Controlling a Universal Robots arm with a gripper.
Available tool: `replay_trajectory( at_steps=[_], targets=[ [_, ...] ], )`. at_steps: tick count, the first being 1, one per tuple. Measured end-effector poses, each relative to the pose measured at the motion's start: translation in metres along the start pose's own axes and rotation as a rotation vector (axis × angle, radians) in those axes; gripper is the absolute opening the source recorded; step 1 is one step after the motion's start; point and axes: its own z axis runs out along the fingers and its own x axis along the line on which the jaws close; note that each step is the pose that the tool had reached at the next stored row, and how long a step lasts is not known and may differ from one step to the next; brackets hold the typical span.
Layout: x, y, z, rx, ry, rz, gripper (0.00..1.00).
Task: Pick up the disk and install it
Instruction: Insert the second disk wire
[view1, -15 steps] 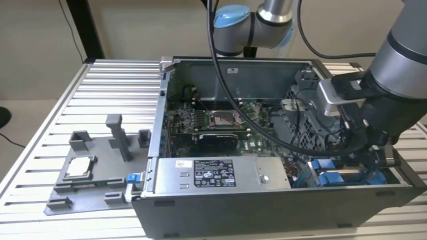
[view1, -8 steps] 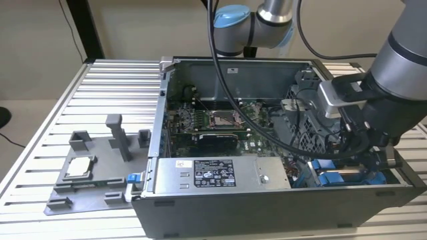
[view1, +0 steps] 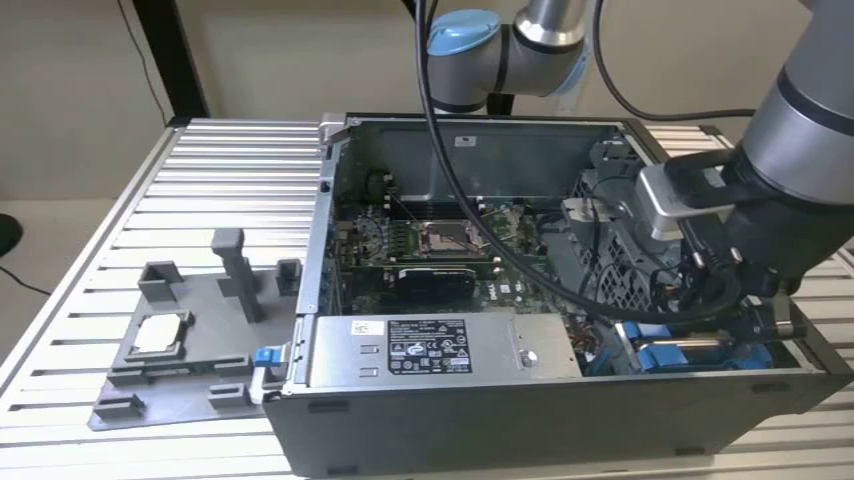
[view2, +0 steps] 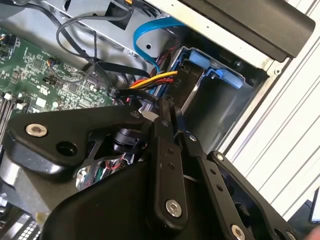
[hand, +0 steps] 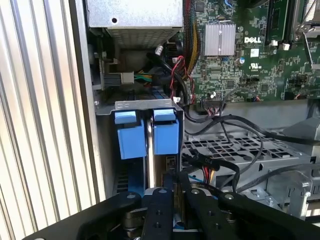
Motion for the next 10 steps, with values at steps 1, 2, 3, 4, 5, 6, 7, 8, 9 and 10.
replay_trajectory(
  at_steps=[1, 2, 3, 4, 5, 6, 7, 8, 9, 10],
  targets=[
    [0.0002, 0.0, 0.0001, -0.0001, -0.0002, -0.001, 0.0],
    [0.0004, 0.0, 0.0003, 0.0, -0.0004, -0.001, 0.0],
    [0.0005, 0.0, 0.0004, 0.0, -0.0004, -0.002, 0.0],
    [0.0006, 0.0001, 0.0006, 0.0001, -0.0005, -0.003, 0.0],
    [0.0007, 0.0, 0.0007, 0.0004, -0.0006, -0.003, 0.0],
    [0.0008, 0.0, 0.0008, 0.0007, -0.0006, -0.004, 0.0],
    [0.0008, 0.0, 0.001, 0.0012, -0.0007, -0.004, 0.0],
    [0.0008, 0.0, 0.0013, 0.0017, -0.0008, -0.005, 0.0],
    [0.0008, 0.0001, 0.0017, 0.0025, -0.0011, -0.005, 0.0],
    [0.0009, 0.0003, 0.0019, 0.0035, -0.0012, -0.006, 0.0]
  ],
)
